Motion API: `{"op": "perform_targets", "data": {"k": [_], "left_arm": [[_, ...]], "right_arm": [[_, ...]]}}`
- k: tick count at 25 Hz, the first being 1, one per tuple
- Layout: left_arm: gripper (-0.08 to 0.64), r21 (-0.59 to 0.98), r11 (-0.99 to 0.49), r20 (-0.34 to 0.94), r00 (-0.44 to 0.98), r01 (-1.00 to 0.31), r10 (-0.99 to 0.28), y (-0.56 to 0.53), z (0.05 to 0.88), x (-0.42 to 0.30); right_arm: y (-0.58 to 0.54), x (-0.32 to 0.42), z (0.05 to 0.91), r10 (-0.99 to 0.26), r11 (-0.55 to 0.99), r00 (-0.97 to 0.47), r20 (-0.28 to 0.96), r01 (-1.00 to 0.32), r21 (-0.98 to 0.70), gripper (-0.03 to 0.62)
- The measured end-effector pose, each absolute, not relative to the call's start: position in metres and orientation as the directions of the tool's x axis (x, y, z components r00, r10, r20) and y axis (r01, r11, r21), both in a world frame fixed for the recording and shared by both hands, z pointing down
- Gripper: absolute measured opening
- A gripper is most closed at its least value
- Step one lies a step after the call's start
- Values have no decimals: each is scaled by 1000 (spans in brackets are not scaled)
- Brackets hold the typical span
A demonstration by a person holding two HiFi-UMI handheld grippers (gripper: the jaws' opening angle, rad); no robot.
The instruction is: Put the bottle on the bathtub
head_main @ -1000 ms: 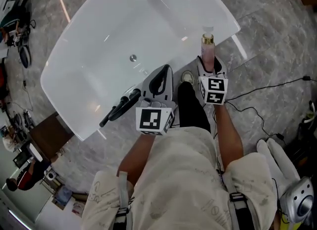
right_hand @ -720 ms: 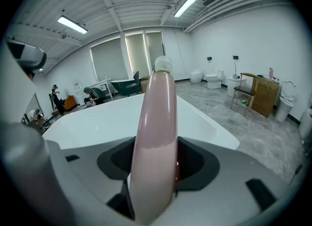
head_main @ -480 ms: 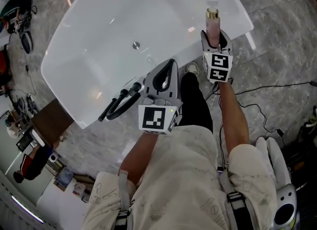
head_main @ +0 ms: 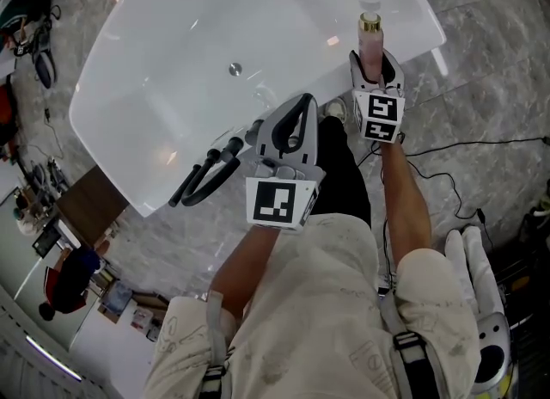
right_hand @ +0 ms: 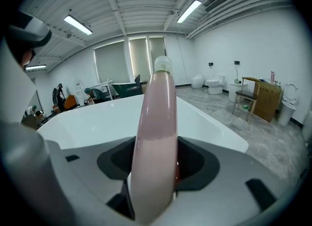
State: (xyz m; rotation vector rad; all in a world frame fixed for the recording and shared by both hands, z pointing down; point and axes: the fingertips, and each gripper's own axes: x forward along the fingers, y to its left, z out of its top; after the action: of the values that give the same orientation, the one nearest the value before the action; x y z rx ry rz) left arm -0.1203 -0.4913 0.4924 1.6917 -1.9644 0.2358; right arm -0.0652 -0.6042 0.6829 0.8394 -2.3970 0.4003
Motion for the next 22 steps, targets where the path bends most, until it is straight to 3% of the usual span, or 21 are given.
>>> {"op": "perform_targets", "data": {"k": [14, 22], "left_arm": [[2, 194, 193, 512, -69, -962, -856, -492, 497, -119], [2, 199, 190, 510, -64, -961, -858, -490, 497, -117]], "right_arm": [[-614, -78, 676, -502, 772, -662, 557, -633, -57, 221], [-596, -53, 691, -492, 752, -624, 607, -656, -65, 221]]}}
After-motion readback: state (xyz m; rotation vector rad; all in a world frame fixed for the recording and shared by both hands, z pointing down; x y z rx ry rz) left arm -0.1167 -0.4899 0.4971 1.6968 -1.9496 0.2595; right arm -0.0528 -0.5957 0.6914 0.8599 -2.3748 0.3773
